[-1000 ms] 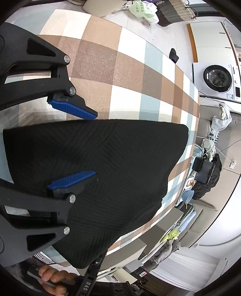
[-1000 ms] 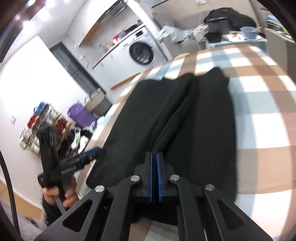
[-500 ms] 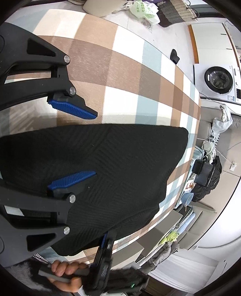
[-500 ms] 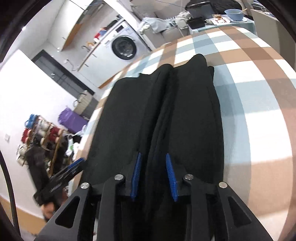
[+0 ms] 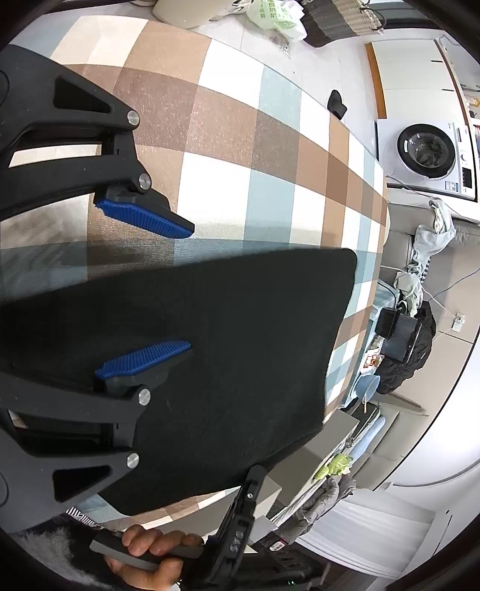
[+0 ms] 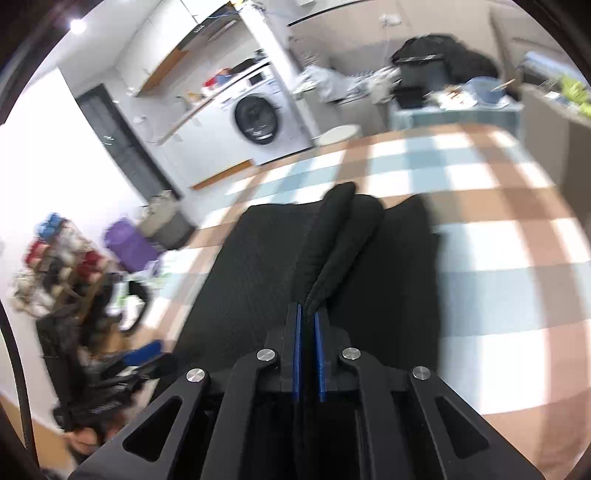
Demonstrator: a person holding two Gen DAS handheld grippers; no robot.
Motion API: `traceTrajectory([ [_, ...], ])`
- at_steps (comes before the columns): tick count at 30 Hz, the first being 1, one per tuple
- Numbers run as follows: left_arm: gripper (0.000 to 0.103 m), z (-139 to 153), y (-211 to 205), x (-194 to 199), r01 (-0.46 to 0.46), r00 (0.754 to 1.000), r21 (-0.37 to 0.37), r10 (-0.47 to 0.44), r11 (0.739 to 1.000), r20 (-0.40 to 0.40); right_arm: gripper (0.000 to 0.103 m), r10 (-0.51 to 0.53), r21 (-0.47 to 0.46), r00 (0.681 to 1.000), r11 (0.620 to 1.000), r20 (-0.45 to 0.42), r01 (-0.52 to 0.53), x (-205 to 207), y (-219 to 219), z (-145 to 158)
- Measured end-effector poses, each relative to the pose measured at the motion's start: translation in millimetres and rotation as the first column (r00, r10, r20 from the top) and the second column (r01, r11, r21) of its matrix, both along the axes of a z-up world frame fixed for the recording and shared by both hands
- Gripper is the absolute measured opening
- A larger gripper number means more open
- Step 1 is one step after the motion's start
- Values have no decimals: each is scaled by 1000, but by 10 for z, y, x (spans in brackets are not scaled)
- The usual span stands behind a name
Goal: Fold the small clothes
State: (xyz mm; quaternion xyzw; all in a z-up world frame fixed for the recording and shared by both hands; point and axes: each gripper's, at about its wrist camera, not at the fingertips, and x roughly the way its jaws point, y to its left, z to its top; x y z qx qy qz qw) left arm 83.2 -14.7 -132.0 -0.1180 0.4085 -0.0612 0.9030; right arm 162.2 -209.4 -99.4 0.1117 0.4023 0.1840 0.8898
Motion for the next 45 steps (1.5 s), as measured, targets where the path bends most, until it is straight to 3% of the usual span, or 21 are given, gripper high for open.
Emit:
traceTrajectory([
  [5, 55, -72, -66, -6, 20, 1000, 13, -20, 1000, -23, 6, -31, 25, 996, 999, -84, 33, 108, -239, -292],
  [11, 55, -96, -42, -33, 12, 999, 5, -12, 1000, -30, 7, 2, 17, 997, 1000, -79, 0, 72, -252, -256],
  [16, 55, -111, -31, -90, 11, 999, -17, -11, 1000, -39, 15, 43, 126, 985, 992, -169, -22, -99, -372, -392],
  [21, 55, -148, -48, -152, 20, 998, -23, -22, 1000, -54, 38, 94, 214, 980, 975, -173, -55, -533, -450, -428],
  [23, 55, -160, -62, -165, 26, 998, -24, -28, 999, -55, 36, 84, 198, 983, 979, -163, -51, -634, -448, -473],
  [24, 55, -164, -68, -172, 29, 998, -22, -30, 999, -56, 25, 73, 174, 984, 984, -161, -45, -658, -422, -490],
  [26, 55, -151, -85, -196, 29, 998, -15, -30, 999, -54, 13, 72, 168, 988, 985, -135, -49, -706, -395, -474],
  [29, 55, -113, -96, -247, 31, 998, -7, -31, 999, -46, 12, 47, 177, 999, 983, -20, -42, -857, -398, -265],
  [34, 57, -123, -105, -322, 34, 998, -3, -34, 999, -52, 13, -5, 54, 994, 998, -105, 11, -791, -332, -461],
  [39, 57, -87, -129, -452, 58, 997, -13, -59, 998, -54, 28, -15, 101, 993, 995, -114, 27, -850, -422, -463],
  [45, 58, -172, -252, -646, 112, 991, 18, -110, 994, -75, 35, -13, 83, 992, 996, -126, 24, -980, -495, -523],
])
